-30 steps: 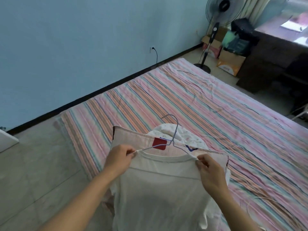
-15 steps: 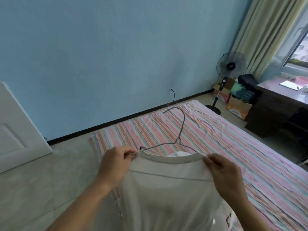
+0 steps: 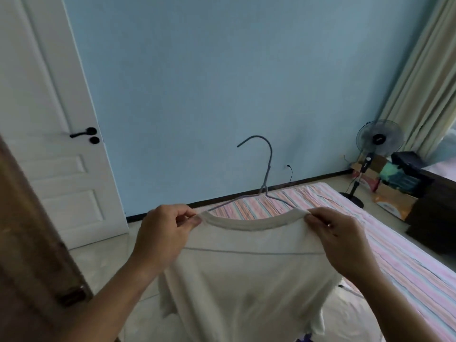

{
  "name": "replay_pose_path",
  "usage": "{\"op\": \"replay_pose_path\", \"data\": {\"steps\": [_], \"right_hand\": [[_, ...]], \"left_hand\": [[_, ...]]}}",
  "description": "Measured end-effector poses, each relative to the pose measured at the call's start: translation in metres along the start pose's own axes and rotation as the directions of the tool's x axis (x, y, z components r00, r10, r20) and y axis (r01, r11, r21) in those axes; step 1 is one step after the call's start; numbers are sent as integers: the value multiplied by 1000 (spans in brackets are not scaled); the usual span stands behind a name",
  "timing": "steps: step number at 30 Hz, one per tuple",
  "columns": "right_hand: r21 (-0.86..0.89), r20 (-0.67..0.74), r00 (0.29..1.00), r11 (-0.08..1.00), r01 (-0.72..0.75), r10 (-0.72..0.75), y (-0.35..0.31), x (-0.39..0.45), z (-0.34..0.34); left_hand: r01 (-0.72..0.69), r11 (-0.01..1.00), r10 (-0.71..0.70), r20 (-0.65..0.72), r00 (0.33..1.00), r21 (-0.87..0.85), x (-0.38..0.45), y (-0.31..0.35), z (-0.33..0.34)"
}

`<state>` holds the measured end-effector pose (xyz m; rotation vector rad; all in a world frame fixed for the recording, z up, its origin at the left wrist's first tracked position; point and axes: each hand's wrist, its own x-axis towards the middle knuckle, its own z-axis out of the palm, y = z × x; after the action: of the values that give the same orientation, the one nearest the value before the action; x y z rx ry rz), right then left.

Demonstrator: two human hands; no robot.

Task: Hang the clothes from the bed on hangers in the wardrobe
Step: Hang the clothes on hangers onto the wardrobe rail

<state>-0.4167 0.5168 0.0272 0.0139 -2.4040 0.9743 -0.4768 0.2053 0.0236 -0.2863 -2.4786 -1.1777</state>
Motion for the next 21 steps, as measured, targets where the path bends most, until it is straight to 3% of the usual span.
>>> {"op": "replay_pose_path", "data": {"steps": [5, 10, 15, 21], "right_hand": [[117, 88, 992, 990, 77, -87, -44, 11, 5], [236, 275, 937, 960, 151, -215, -88, 21, 8], [367, 435, 790, 886, 282, -432, -135, 36, 16], [526, 541, 557, 770, 361, -630, -177, 42, 47]], "left_hand": [[21, 997, -23, -31, 999, -70, -27, 1, -63], [-7, 986, -3, -62, 998, -166, -60, 12, -123], [32, 982, -78, -243, 967, -188, -94, 20, -169], [142, 986, -168, -467, 868, -91, -139, 18, -201]]}}
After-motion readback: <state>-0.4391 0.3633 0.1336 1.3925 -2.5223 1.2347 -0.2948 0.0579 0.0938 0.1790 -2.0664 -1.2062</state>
